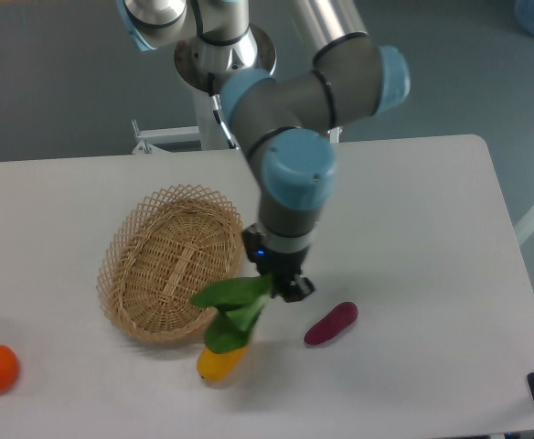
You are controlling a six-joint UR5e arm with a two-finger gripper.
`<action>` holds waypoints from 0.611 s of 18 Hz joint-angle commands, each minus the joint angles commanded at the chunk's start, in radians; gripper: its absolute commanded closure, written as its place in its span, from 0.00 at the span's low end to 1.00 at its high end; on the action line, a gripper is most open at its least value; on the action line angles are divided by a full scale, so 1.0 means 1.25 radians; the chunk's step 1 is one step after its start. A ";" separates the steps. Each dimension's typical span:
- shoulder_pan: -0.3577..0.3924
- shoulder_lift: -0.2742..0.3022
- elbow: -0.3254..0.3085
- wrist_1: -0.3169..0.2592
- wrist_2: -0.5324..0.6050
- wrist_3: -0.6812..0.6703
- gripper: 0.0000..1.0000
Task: Place the green vegetable in the basket
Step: 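Carry the held bok choy over to the wicker basket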
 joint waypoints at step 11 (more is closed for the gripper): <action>-0.085 0.026 -0.124 0.032 0.004 0.001 0.84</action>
